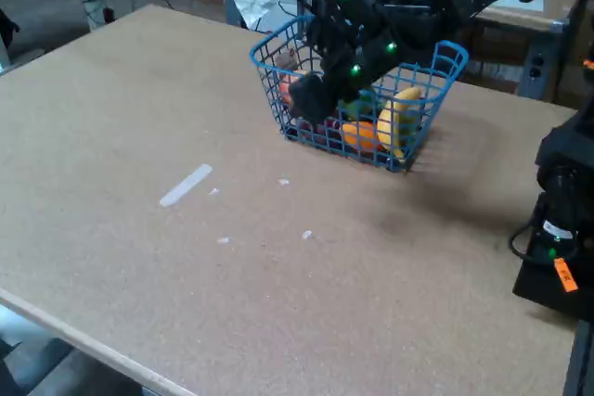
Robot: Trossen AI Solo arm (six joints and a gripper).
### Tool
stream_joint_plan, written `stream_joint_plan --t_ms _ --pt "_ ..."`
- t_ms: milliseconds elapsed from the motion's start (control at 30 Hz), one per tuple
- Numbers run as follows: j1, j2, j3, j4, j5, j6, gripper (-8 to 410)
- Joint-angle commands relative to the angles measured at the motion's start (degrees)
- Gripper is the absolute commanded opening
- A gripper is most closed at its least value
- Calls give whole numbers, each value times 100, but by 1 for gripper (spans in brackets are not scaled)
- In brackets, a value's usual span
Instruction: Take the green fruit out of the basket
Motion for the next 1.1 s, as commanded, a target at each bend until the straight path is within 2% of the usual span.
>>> stream_joint_plan --t_ms 0,133,267,533,800,933,1067 --pt "151 -133 216 -101 -2 142 220" --pt "195 -227 481 -286 61 328 221" --pt "203 -254 894 -741 365 614 242" --pt "201 -254 1718 -1633 1154 1388 328" --pt "192 -258 2190 -1884 1969 2693 391" --pt "160 -251 2367 -2321 2273 3934 400" --pt "-96 -245 2426 -2527 2297 4336 400"
